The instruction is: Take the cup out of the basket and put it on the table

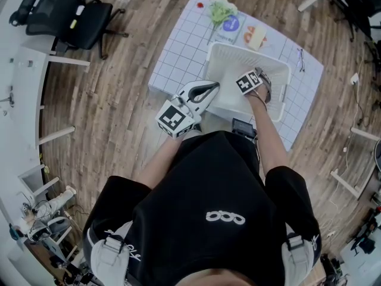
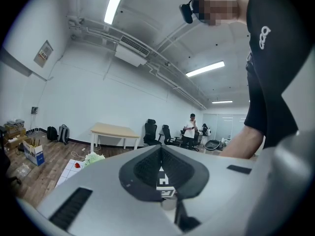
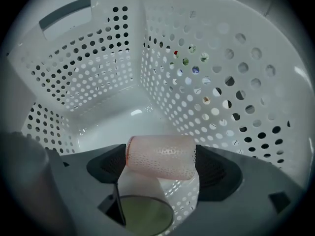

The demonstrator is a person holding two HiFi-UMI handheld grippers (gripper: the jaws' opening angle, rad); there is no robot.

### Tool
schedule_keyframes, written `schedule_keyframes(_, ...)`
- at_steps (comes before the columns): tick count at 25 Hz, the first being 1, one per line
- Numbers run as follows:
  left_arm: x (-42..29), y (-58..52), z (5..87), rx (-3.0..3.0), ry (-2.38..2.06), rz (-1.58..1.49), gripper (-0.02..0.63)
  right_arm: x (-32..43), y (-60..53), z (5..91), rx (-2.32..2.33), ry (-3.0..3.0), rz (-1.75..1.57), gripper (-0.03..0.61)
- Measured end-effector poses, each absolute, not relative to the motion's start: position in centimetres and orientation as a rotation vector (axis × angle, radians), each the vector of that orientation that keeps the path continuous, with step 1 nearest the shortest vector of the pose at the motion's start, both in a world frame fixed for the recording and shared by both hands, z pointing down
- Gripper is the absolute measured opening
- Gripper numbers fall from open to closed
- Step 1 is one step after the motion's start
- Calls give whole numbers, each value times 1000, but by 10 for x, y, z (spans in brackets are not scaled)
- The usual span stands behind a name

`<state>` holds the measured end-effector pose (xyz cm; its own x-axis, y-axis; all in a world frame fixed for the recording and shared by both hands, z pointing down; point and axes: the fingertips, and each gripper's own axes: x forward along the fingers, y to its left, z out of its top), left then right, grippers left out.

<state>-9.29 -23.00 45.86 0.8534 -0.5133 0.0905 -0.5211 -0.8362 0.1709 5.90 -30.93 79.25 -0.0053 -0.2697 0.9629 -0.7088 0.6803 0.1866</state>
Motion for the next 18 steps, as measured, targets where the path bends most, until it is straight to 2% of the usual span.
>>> schedule_keyframes(7, -102, -226, 456, 2846, -814, 49, 8, 47, -315, 746, 899, -1683, 381, 410)
schedule_keyframes(18, -120, -207, 442, 2883, -809, 9, 8, 26, -300, 614, 1222, -1988, 373, 410)
